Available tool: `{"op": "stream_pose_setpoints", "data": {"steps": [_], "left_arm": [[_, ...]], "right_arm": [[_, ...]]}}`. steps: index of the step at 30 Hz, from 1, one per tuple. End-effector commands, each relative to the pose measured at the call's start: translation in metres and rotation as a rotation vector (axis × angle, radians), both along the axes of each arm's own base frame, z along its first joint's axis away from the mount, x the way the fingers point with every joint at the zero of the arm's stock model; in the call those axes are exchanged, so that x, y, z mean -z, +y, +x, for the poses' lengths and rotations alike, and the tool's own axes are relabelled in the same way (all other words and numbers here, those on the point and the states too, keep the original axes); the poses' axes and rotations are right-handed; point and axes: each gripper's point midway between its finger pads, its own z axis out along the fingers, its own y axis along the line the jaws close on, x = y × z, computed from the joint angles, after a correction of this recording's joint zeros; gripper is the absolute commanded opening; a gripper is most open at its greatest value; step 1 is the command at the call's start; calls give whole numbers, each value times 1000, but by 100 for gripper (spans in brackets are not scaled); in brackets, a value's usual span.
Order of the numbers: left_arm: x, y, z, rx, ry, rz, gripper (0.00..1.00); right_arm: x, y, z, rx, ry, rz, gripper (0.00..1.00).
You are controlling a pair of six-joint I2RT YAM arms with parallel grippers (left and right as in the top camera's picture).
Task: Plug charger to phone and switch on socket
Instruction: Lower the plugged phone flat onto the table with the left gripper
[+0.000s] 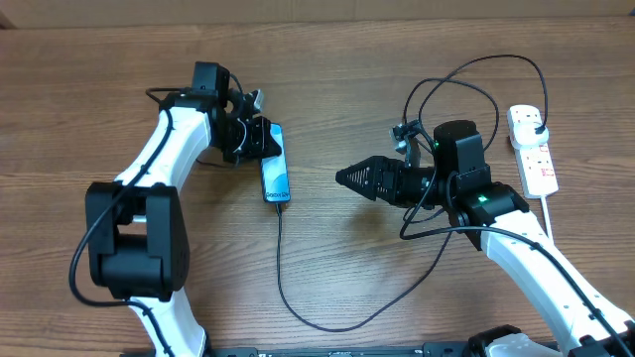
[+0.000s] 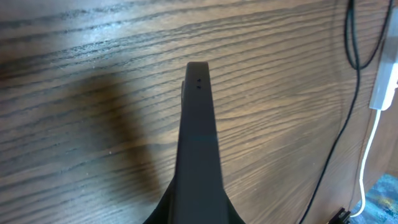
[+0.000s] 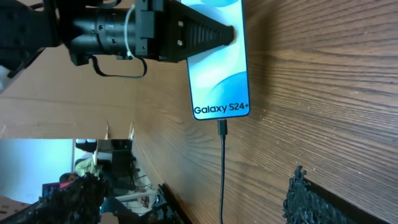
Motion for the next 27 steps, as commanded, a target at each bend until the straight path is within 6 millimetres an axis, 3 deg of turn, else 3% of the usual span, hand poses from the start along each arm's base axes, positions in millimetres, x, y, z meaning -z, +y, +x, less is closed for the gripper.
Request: {"op": "stream_pose_setpoints", "data": {"steps": [1,14,27], "left_arm": [[5,-6,4,21,4,-27,4],[17,-6,6,-39,58,-31,4],[50,-8,-4,-64,173,-29,4]], "right_arm": [[-4,-1,5,8,-25,-6,95],[0,-3,4,19,-10,-21,95],[2,-4,2,18,3,-25,95]]}}
